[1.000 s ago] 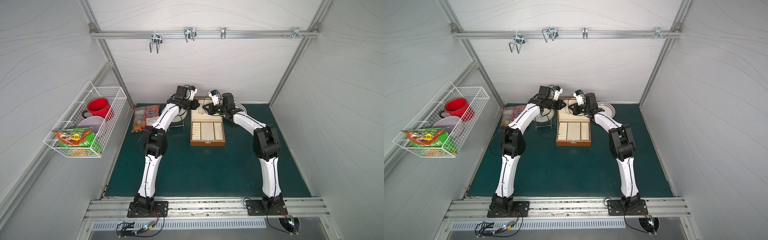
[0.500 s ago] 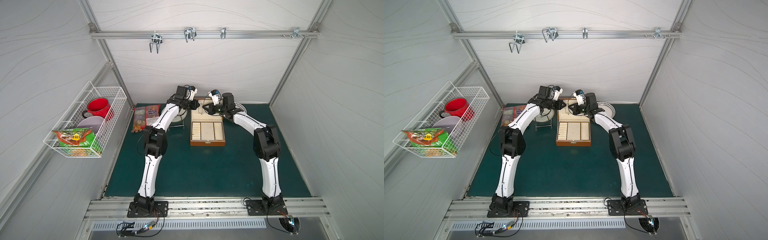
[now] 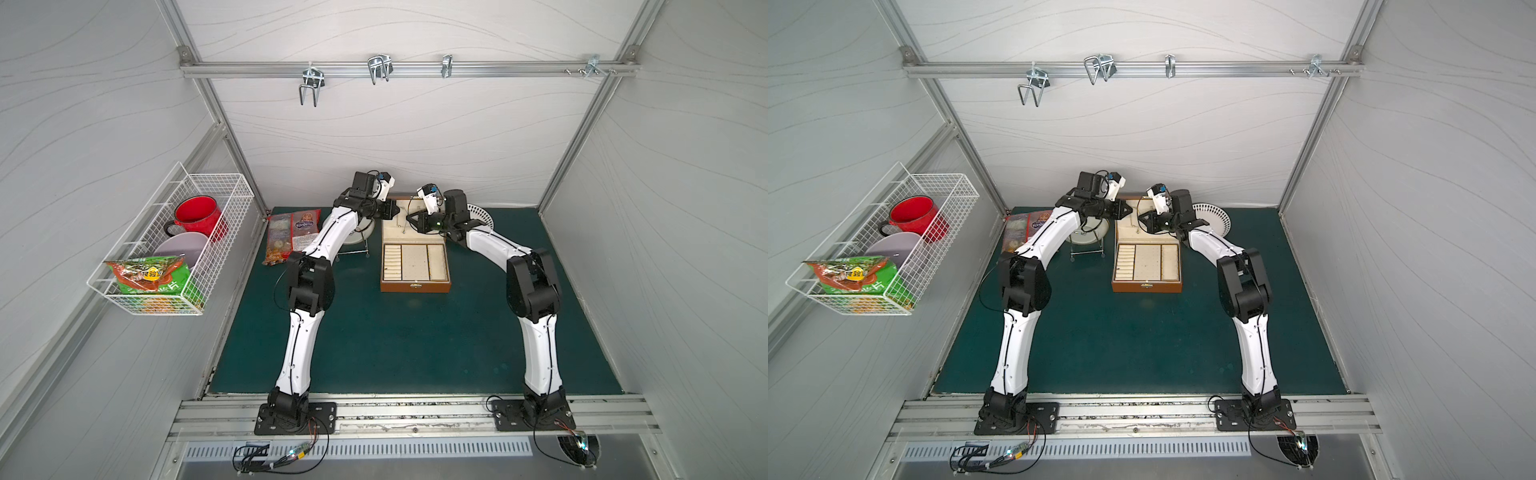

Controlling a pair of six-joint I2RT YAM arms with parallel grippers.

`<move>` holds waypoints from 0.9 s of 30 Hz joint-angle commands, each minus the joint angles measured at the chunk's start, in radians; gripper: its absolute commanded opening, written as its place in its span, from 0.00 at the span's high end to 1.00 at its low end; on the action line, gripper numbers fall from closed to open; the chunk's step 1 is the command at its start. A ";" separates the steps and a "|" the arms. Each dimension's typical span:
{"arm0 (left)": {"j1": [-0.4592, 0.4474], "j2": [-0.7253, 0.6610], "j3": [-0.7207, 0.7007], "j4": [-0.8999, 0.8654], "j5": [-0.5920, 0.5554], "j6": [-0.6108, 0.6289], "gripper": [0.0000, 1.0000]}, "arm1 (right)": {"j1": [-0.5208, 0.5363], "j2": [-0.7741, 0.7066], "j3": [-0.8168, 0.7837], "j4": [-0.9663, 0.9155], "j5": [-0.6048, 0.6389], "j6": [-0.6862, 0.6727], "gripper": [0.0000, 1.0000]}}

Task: Put jewelry chain into jewelry box
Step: Hang the necklace on the jewelry box clasp.

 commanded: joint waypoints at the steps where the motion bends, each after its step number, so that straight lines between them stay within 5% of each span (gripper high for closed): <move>1: 0.010 -0.008 0.020 0.030 0.009 -0.001 1.00 | 0.000 0.019 0.009 -0.009 0.019 -0.025 0.87; 7: 0.010 -0.006 0.020 0.033 0.011 -0.004 1.00 | 0.000 0.000 -0.007 -0.007 0.046 -0.031 0.74; 22: 0.009 -0.015 -0.022 0.023 0.021 -0.006 0.99 | 0.000 -0.050 -0.061 0.027 0.068 -0.019 0.71; 27: 0.009 -0.040 -0.046 0.027 0.016 -0.006 0.84 | 0.000 -0.074 -0.087 0.035 0.076 -0.019 0.71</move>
